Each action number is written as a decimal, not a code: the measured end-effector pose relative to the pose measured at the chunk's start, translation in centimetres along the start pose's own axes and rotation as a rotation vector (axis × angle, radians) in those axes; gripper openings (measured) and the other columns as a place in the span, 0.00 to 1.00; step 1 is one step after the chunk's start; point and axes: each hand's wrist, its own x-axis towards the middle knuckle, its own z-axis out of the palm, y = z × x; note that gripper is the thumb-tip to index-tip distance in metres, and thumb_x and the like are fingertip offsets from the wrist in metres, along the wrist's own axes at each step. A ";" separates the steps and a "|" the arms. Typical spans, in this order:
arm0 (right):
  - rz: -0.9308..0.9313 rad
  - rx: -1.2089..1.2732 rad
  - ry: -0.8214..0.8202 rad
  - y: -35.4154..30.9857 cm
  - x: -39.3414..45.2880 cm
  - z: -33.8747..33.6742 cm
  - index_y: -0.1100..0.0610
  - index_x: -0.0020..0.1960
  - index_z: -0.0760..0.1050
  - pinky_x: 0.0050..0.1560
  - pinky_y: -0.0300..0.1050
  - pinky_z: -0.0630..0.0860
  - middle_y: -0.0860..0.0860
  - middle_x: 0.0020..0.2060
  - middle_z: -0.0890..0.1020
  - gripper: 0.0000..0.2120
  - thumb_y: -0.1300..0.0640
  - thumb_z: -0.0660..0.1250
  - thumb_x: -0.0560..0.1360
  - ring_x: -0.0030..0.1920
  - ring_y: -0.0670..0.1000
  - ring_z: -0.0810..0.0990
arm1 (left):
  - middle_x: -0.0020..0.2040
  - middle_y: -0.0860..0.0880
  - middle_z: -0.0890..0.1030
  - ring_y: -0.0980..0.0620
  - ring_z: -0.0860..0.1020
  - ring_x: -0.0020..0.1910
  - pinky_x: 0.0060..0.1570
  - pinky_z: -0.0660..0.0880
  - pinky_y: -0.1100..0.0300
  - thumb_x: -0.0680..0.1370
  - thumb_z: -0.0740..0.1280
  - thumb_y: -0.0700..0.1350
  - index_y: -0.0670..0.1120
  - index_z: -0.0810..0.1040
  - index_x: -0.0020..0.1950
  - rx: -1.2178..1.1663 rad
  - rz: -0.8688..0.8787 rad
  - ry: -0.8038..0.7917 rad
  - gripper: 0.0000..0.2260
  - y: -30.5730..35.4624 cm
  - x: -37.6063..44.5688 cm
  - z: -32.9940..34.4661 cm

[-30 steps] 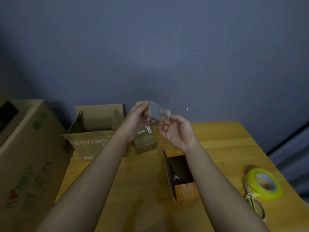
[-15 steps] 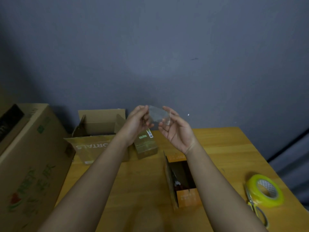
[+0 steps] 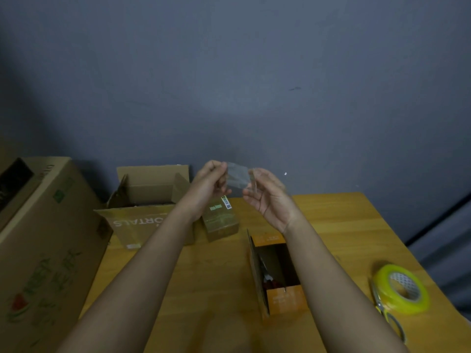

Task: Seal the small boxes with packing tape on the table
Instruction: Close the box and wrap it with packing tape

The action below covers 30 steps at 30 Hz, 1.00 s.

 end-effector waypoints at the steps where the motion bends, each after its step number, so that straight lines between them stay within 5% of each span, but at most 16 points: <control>1: -0.011 -0.020 0.012 0.0 -0.1 -0.1 0.56 0.49 0.75 0.34 0.39 0.80 0.53 0.35 0.80 0.08 0.57 0.68 0.70 0.33 0.48 0.82 | 0.32 0.53 0.70 0.57 0.72 0.29 0.43 0.75 0.55 0.82 0.59 0.47 0.46 0.68 0.42 0.020 -0.003 0.001 0.10 0.0 0.0 0.0; 6: -0.029 -0.174 0.056 0.2 -0.5 -0.9 0.56 0.47 0.75 0.36 0.40 0.79 0.51 0.33 0.79 0.01 0.61 0.65 0.77 0.34 0.48 0.82 | 0.32 0.54 0.70 0.56 0.71 0.30 0.44 0.74 0.55 0.83 0.58 0.48 0.48 0.68 0.42 0.212 0.005 0.044 0.10 -0.8 -0.4 0.5; 15: -0.005 -0.520 0.288 4.2 -2.3 -5.3 0.54 0.44 0.74 0.38 0.42 0.78 0.50 0.37 0.81 0.09 0.60 0.59 0.82 0.41 0.49 0.83 | 0.38 0.50 0.70 0.54 0.69 0.36 0.39 0.66 0.57 0.82 0.57 0.52 0.43 0.70 0.47 0.582 0.008 -0.034 0.13 -5.7 -0.5 2.1; 21: -0.022 -0.707 0.514 5.4 -3.0 -8.5 0.53 0.43 0.68 0.37 0.42 0.70 0.50 0.39 0.74 0.10 0.60 0.56 0.83 0.35 0.48 0.73 | 0.41 0.45 0.70 0.49 0.70 0.37 0.38 0.65 0.56 0.83 0.54 0.50 0.40 0.68 0.51 0.659 -0.022 0.009 0.13 -7.4 0.0 1.4; 24: 0.034 -0.568 0.468 6.3 -3.2 -9.3 0.54 0.46 0.72 0.40 0.38 0.77 0.51 0.41 0.78 0.08 0.60 0.58 0.82 0.41 0.48 0.78 | 0.38 0.47 0.69 0.50 0.69 0.36 0.39 0.67 0.55 0.83 0.55 0.50 0.46 0.68 0.46 0.592 -0.035 -0.128 0.11 -8.1 0.2 1.0; 27: 0.124 -0.305 0.407 7.3 -2.5 -8.7 0.53 0.54 0.75 0.54 0.44 0.78 0.50 0.52 0.80 0.06 0.55 0.59 0.82 0.54 0.51 0.80 | 0.35 0.47 0.69 0.50 0.68 0.33 0.35 0.69 0.62 0.83 0.56 0.45 0.45 0.67 0.45 0.429 -0.049 -0.177 0.09 -8.5 0.1 2.1; 30: 0.170 -0.179 0.323 8.1 -2.0 -8.1 0.52 0.60 0.75 0.61 0.47 0.75 0.51 0.57 0.80 0.13 0.48 0.64 0.78 0.59 0.50 0.78 | 0.34 0.46 0.69 0.53 0.70 0.31 0.34 0.69 0.65 0.83 0.56 0.44 0.43 0.68 0.46 0.381 -0.027 -0.211 0.08 -8.9 0.4 2.5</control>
